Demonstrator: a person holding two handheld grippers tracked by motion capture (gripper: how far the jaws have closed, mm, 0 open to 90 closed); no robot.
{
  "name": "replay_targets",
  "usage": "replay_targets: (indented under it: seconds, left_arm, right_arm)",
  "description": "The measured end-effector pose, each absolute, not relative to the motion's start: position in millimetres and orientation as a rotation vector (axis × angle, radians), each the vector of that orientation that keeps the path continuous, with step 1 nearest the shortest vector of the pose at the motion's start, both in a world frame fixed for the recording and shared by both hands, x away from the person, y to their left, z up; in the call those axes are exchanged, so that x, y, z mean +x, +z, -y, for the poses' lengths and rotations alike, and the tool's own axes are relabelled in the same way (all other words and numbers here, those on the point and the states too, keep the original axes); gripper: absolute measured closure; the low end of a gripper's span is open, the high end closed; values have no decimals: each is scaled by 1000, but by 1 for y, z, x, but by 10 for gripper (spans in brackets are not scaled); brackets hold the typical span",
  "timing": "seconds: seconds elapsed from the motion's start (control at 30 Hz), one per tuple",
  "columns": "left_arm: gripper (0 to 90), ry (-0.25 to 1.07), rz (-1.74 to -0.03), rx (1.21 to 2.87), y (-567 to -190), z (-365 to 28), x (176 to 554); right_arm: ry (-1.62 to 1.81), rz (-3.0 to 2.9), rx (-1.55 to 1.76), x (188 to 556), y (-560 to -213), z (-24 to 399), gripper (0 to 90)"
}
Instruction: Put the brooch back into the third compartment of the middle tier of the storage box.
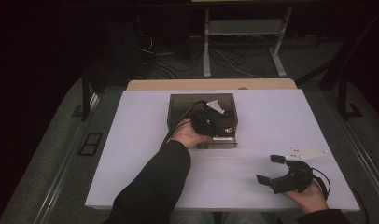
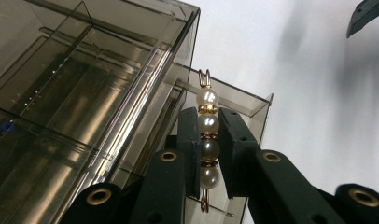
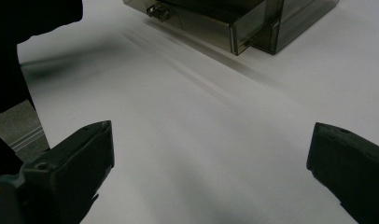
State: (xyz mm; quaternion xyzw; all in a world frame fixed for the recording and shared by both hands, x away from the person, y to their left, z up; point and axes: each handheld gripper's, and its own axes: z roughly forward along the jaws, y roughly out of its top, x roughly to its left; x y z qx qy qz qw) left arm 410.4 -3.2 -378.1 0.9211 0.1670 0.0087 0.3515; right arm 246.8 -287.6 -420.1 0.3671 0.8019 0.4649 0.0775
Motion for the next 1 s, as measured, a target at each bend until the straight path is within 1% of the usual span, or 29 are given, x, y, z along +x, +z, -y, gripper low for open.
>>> replay_targets:
  seconds: [0.4,0.43,0.53,0.77,0.83,0.93,1.0]
  left_arm:
    - [774,0,-437,2383,-384,7,409]
    - [747,1,-440,2381,-384,7,409]
    - [716,-12,-452,2368,-382,5,408]
    - [584,-2,-448,2357,-375,0,406]
    - [559,-5,-457,2332,-373,-3,405]
    - [522,-45,-479,2294,-369,-7,403]
    - [485,-35,-454,2295,-366,-9,402]
  right_arm:
    - [1392,-2404,1100,246,-420,287,3]
    - [1391,-2404,1100,247,-420,287,3]
    - [1391,-2404,1097,246,-420,287,3]
    - [1396,-2392,1108,246,-419,290,3]
    - [1395,-2392,1108,246,-419,290,3]
    - [1396,-2391,1108,246,-419,290,3]
    - [1396,-2388,1110,246,-419,290,3]
